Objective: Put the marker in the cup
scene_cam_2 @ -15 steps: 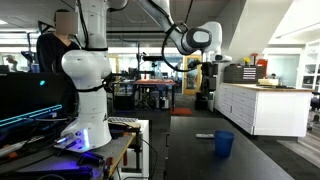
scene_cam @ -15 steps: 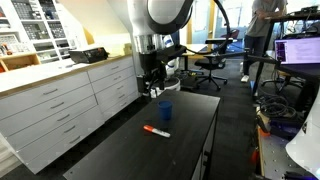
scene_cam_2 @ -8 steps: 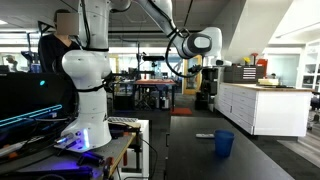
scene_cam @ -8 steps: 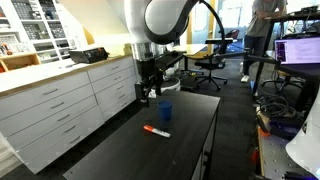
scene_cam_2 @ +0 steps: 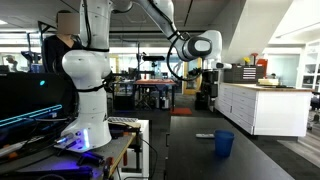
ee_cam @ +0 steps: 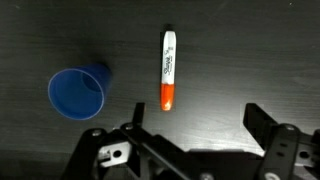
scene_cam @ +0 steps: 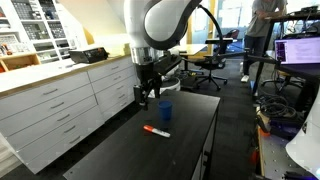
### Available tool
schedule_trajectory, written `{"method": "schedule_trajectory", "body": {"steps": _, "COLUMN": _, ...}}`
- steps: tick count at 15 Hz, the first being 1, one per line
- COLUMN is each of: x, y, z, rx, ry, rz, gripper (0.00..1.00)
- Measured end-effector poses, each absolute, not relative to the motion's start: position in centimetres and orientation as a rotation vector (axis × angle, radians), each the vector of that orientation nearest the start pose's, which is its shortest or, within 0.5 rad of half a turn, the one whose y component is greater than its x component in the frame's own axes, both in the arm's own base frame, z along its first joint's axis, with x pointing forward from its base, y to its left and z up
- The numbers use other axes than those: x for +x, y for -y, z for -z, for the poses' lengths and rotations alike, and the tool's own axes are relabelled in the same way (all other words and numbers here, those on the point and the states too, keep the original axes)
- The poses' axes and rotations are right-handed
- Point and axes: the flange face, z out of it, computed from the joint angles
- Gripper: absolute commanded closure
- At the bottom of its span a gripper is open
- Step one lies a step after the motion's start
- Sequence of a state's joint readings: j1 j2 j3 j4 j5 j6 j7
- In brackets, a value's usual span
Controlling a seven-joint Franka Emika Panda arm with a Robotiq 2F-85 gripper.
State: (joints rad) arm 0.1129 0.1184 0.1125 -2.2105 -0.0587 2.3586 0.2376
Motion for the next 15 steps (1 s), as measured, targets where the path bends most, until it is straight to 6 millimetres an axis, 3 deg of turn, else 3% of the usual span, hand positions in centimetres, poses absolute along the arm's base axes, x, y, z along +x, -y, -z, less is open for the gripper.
{"method": "schedule_trajectory", "body": {"steps": 15, "x": 53.4, "y": -12.8, "z": -31.8, "rx": -3.181, "ry": 0.076, "rz": 0.069, "gripper": 0.0}}
